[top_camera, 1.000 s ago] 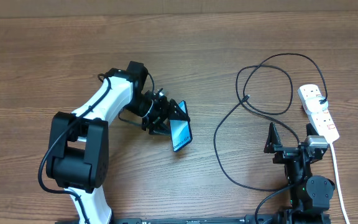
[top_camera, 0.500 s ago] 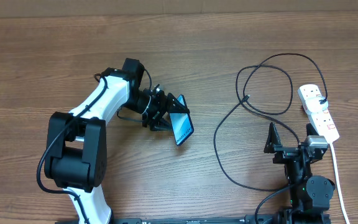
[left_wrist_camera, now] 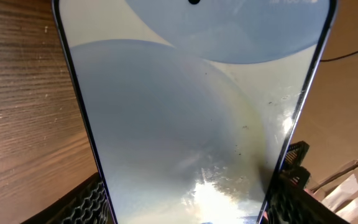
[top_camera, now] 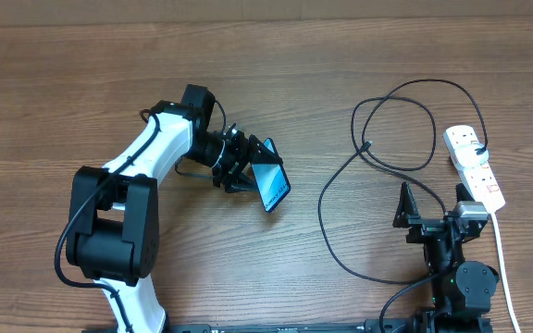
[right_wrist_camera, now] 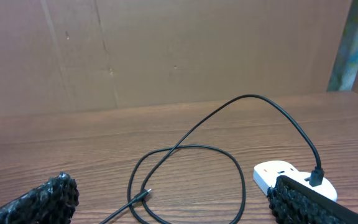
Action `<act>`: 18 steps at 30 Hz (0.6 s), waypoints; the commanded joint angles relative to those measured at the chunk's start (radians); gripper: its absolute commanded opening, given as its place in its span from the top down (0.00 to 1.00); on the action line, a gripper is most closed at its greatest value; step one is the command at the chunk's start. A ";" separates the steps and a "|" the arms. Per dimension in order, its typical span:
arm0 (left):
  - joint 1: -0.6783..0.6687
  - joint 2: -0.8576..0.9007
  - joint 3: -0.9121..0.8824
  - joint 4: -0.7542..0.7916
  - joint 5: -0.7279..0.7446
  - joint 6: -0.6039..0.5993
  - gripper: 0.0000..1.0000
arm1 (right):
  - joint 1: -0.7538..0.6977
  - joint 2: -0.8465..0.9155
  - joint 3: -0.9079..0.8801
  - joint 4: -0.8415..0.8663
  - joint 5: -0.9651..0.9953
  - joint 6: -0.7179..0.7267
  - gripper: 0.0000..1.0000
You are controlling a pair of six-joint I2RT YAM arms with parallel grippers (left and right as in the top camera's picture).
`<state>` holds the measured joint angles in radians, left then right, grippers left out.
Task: Plug charger to phone and switch on socket
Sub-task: 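Lift the phone with the left gripper and tilt it upright toward the right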
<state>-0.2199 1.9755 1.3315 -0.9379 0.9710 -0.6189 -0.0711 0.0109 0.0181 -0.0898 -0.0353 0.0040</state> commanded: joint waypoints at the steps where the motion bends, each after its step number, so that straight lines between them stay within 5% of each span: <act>1: 0.006 0.005 0.027 0.001 0.072 -0.034 0.41 | 0.005 -0.008 -0.010 0.006 0.012 -0.002 0.00; 18: 0.006 0.005 0.027 0.001 0.103 -0.071 0.41 | 0.005 -0.008 -0.010 0.006 0.012 -0.002 0.00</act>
<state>-0.2199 1.9759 1.3315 -0.9379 1.0153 -0.6785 -0.0711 0.0109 0.0181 -0.0898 -0.0357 0.0040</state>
